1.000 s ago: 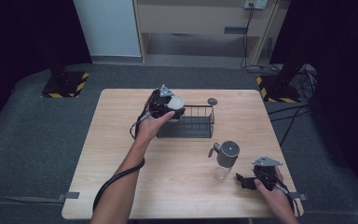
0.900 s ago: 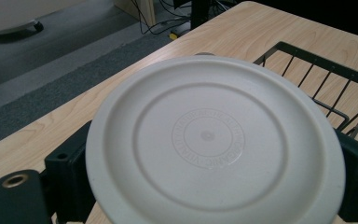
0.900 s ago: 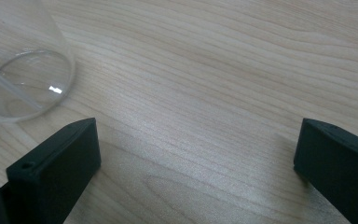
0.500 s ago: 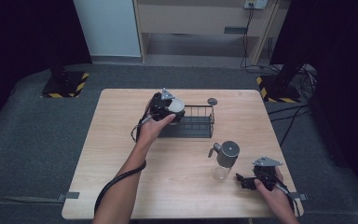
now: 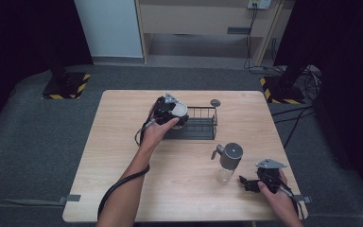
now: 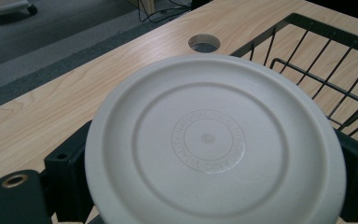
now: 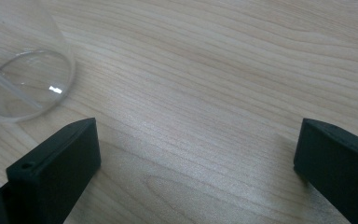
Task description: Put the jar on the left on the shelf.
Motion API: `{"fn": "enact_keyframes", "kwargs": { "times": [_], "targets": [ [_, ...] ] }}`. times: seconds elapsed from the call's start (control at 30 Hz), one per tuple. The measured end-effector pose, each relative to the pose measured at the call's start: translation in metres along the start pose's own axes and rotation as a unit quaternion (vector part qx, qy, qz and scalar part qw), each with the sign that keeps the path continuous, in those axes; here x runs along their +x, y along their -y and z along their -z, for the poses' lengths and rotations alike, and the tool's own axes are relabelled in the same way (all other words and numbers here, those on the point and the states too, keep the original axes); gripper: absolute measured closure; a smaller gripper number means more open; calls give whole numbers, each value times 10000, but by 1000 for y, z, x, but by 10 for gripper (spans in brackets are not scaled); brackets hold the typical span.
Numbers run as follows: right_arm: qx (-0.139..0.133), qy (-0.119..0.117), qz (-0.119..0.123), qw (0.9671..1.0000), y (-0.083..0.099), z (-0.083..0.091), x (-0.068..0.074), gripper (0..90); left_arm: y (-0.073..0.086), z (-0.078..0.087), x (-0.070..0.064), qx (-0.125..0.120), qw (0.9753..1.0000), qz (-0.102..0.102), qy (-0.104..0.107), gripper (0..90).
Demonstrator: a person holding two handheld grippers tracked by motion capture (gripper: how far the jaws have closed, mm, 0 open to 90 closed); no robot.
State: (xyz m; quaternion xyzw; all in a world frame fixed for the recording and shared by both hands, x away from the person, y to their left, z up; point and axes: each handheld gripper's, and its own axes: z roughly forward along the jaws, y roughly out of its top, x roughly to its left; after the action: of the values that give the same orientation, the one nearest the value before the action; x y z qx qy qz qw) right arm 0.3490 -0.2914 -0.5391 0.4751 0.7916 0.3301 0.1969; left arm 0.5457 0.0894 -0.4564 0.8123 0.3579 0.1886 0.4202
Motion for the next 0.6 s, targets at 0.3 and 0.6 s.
{"fn": "enact_keyframes", "kwargs": {
  "times": [0.3,0.6],
  "targets": [
    [0,0,0,10000,0,0,0,6,2,1,1,-34,10000,20,27,94],
    [0,0,1,10000,0,0,0,6,1,0,1,-20,10000,40,25,93]
  ]
}}
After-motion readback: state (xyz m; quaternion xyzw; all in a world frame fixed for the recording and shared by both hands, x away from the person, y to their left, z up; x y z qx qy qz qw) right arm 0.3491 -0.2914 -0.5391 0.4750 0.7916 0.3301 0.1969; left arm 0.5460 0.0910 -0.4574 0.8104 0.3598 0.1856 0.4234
